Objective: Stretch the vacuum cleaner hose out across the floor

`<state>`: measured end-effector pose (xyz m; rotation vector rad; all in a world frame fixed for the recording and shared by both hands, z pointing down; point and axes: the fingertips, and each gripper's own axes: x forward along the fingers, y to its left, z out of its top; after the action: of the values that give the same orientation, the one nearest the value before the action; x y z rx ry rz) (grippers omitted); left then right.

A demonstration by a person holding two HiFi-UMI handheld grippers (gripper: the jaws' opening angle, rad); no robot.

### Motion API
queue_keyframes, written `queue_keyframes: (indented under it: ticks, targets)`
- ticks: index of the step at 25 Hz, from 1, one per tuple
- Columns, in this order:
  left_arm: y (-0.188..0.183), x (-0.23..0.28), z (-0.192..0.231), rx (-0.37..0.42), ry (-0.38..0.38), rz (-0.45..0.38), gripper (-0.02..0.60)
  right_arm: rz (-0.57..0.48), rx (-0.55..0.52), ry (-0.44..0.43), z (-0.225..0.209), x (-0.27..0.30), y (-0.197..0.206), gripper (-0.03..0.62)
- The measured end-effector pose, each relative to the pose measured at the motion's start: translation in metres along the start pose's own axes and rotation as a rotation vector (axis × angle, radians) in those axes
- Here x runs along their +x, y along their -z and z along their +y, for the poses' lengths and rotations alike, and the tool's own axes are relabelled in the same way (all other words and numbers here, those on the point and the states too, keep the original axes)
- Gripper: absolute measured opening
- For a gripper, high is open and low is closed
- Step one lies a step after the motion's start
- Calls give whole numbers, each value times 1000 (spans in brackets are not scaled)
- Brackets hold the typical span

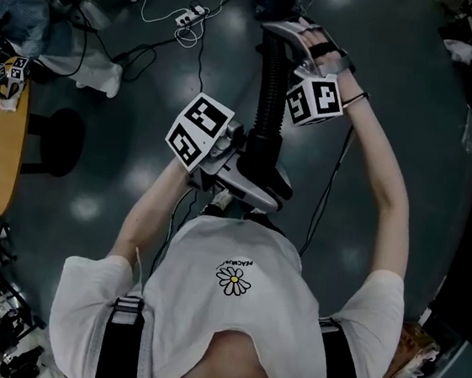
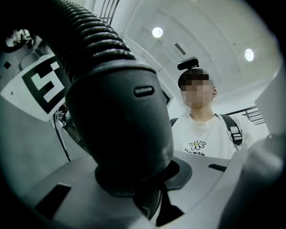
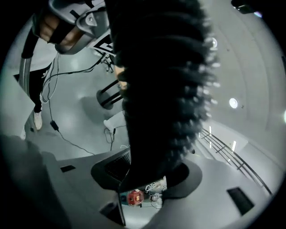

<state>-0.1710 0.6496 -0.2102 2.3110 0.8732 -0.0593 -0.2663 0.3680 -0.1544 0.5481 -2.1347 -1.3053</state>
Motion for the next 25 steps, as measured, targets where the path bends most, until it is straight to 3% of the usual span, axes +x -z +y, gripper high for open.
queue_keyframes:
  ticks: [2,6,9,11,19,22,25]
  targets:
    - [-3,-4,6,-2,-45,-18,115,-5,1,-22,4,14,-4,204]
    - [-7,-32,38,-66,-264,-121,117,164,220,-22,-9,21,38,193]
    - [10,-67,64,-86,-469,-124,116,298,159,17,-22,1,70,192]
    - [18,-88,75,-50,-554,-79,98,384,87,25,-28,-22,83,192]
    - [33,-85,96,211,-546,381,98,743,-71,78,-48,-165,89,179]
    - [29,-80,92,319,-503,476,98,828,-58,104,-50,-207,71,173]
    - [24,-67,82,401,-427,515,98,904,-5,144,-45,-249,52,169]
